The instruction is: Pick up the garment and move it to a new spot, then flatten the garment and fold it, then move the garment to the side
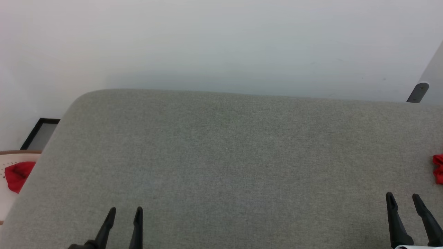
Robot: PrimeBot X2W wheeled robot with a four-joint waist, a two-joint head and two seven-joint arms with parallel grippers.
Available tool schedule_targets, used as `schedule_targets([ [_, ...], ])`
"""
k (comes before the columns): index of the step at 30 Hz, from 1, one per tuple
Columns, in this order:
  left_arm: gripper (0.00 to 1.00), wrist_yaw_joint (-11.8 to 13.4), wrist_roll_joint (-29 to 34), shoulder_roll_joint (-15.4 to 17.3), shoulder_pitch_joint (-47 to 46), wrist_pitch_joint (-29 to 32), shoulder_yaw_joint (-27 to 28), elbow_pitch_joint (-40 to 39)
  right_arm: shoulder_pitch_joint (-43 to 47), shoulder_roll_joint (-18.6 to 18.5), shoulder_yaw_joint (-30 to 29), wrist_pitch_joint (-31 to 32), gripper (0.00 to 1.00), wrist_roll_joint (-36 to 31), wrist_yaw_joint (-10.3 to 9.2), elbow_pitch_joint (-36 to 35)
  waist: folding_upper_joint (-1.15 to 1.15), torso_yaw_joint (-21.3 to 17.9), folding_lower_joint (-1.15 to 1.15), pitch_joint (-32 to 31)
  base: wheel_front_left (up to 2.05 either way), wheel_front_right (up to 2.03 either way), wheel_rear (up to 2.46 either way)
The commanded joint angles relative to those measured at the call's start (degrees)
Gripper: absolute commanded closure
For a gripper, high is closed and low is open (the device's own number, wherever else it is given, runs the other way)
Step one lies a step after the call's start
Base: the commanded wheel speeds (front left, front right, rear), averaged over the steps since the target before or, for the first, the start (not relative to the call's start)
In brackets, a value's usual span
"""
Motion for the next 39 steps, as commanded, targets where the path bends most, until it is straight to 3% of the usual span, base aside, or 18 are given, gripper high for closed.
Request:
schedule_targets([
  [1, 0.0, -0.1, 0.4, -0.1, -0.5, 0.0, 0.1, -0.2, -0.2, 0.1, -0.1, -0.2, 0.0, 0.1, -0.05, 0.1, 0.0, -0.1, 0.0, -0.1, 0.0, 0.0, 0.0],
  [21, 0.0, -0.1, 0.9, -0.4, -0.8, 0.0, 1.1, -1.1, -0.6, 0.9, 0.2, -1.1, 0.0, 0.6, -0.06, 0.6, 0.0, -0.1, 0.0, -0.4, 0.0, 0.0, 0.0],
  [22, 1.0, 0.0, 0.6, -0.4, -0.3, 0.0, 1.1, -1.1, -0.1, 0.8, 0.1, -0.8, 1.0, 0.6, 0.0, 0.6, 0.0, -0.1, 0.0, -0.4, 0.0, 0.0, 0.0],
  [25, 1.0, 0.0, 0.7, -1.0, 0.5, 0.0, 0.7, 0.4, 0.2, 1.3, 0.2, -0.7, 1.0, 0.6, 0.01, 2.2, 0.0, -0.1, 0.0, -0.4, 0.0, 0.0, 0.0],
  [39, 1.0, 0.0, -14.0, -1.4, -2.5, 3.5, 1.3, 2.1, -2.8, 2.3, -0.1, 1.9, 1.0, 13.5, 0.0, 4.7, 0.0, -0.3, 0.0, -0.1, 0.0, 0.0, 0.0],
])
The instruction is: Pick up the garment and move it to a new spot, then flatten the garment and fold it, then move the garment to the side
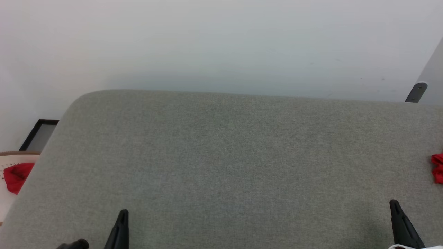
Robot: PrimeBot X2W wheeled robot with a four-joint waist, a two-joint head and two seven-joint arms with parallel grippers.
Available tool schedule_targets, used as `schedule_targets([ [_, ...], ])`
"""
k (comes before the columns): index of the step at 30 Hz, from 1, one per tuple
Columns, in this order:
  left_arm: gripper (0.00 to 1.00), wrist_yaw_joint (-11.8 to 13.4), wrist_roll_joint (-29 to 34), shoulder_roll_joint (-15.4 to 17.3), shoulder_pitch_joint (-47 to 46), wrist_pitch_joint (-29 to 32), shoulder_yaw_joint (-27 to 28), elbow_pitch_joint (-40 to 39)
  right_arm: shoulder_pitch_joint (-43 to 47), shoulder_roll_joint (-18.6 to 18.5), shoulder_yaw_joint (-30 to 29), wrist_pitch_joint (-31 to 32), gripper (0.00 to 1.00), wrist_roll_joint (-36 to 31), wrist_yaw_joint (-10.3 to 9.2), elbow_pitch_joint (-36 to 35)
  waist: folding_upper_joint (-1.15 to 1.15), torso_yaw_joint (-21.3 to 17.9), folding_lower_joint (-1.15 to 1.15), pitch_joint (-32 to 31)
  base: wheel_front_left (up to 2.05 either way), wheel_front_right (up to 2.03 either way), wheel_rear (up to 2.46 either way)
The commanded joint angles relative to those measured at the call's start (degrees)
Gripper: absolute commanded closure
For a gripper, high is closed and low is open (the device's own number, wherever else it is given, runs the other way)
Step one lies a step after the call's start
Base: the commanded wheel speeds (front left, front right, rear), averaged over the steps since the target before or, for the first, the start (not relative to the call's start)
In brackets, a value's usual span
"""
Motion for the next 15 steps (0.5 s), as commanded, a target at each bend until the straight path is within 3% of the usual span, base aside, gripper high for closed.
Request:
schedule_targets([
  [1, 1.0, 0.0, -2.4, 0.1, -1.6, 0.4, 0.4, -0.4, -1.7, -0.1, -0.2, 0.3, 1.0, 2.1, 0.0, -0.4, 0.0, 0.0, 0.0, 0.0, 0.0, 0.0, 0.0],
  [15, 1.0, 0.0, -14.6, -0.3, -4.3, 3.5, 1.0, 1.2, -4.2, 0.7, -0.5, 2.4, 1.0, 13.0, 0.0, 1.7, 0.0, -0.2, 0.0, 0.3, 0.0, 0.0, 0.0],
])
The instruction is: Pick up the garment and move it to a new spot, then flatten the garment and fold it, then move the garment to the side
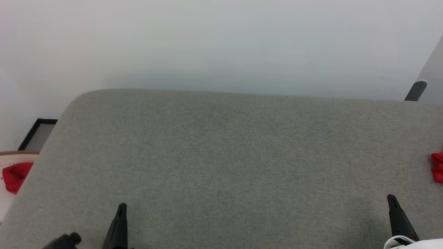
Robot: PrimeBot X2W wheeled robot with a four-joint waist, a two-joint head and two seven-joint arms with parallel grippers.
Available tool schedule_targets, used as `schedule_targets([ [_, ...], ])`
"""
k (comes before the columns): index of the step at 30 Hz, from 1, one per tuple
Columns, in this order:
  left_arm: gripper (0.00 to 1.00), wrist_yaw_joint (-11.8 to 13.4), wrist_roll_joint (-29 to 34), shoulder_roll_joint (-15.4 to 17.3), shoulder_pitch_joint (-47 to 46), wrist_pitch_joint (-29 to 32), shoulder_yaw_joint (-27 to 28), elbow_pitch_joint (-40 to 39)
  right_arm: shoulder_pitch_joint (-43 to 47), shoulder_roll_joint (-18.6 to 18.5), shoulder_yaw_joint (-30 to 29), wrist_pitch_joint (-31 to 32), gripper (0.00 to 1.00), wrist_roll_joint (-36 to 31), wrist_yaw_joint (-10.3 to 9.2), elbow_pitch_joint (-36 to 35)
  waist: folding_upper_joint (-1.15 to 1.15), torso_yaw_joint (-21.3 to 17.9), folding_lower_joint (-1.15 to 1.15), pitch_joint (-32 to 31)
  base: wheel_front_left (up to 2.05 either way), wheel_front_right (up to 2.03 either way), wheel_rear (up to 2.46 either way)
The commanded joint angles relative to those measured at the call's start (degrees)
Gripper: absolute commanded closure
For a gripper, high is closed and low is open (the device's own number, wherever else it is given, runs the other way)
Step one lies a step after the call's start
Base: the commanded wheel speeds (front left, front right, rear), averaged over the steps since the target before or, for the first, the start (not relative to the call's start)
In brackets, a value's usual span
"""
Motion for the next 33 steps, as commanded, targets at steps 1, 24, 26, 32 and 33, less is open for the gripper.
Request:
schedule_targets([
  [1, 1.0, 0.0, -2.1, 0.2, -1.7, 0.4, 0.3, -0.4, -1.6, 0.0, -0.3, 0.3, 1.0, 2.0, 0.0, -0.3, 0.0, 0.0, 0.0, 0.0, 0.0, 0.0, 0.0],
  [24, 1.0, -0.1, -18.2, -0.6, -5.0, 4.8, 1.4, 1.4, -4.9, 1.1, -0.7, 3.2, 1.0, 16.5, -0.01, 2.6, 0.0, -0.3, 0.0, 0.5, 0.0, 0.0, 0.0],
  [26, 1.0, -0.1, -19.4, -0.7, -5.2, 5.1, 1.5, 1.6, -5.2, 1.2, -0.7, 3.4, 1.0, 17.6, -0.01, 2.8, 0.0, -0.3, 0.0, 0.5, 0.0, 0.0, 0.0],
  [32, 1.0, -0.1, -22.9, -0.9, -6.0, 6.1, 1.8, 2.0, -5.9, 1.5, -0.8, 4.0, 1.0, 20.8, -0.01, 3.4, 0.0, -0.4, 0.0, 0.7, 0.0, 0.0, 0.0],
  [33, 1.0, -0.1, -23.5, -1.0, -6.1, 6.3, 1.9, 2.1, -6.0, 1.5, -0.8, 4.1, 1.0, 21.3, -0.01, 3.5, 0.0, -0.4, 0.0, 0.7, 0.0, 0.0, 0.0],
])
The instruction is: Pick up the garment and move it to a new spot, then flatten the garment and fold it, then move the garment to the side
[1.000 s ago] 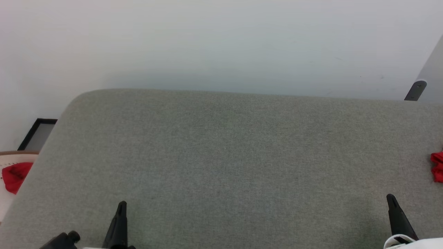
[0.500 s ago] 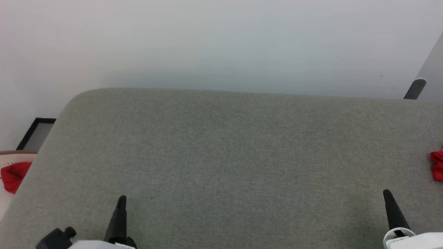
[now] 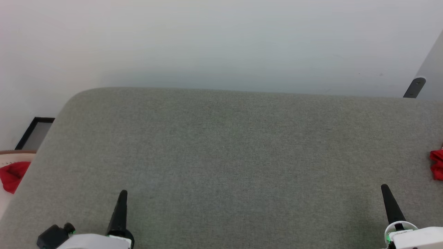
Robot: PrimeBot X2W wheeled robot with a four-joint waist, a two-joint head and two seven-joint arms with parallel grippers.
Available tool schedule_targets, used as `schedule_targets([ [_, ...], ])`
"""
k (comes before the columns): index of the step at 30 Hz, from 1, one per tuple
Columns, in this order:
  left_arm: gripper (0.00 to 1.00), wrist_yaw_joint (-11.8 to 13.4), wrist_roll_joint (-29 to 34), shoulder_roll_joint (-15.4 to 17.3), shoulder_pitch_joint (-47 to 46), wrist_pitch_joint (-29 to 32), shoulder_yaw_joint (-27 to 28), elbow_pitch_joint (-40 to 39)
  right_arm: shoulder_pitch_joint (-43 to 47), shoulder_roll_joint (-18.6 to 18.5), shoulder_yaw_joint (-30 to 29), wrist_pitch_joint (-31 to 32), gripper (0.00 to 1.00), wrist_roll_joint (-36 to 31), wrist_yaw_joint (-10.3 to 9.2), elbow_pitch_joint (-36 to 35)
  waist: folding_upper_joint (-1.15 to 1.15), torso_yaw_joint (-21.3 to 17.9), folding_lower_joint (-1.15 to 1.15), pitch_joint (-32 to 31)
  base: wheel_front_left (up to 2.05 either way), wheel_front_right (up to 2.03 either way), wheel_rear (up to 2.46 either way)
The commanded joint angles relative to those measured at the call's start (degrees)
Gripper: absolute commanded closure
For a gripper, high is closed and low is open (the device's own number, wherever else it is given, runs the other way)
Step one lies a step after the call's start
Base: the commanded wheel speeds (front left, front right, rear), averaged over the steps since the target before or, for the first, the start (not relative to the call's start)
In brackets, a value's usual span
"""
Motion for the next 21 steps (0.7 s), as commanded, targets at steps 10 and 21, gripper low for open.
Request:
schedule_targets([
  [10, 1.0, -0.1, -6.1, -0.3, -2.2, 1.7, 0.7, 0.3, -2.4, 0.4, -0.4, 1.1, 1.0, 5.6, -0.01, 0.6, 0.0, -0.1, 0.0, 0.2, 0.0, 0.0, 0.0],
  [21, 1.0, -0.1, -11.5, -0.6, -3.4, 3.3, 1.2, 1.0, -3.5, 0.8, -0.5, 2.0, 1.0, 10.6, -0.01, 1.6, 0.0, -0.3, 0.0, 0.4, 0.0, 0.0, 0.0],
])
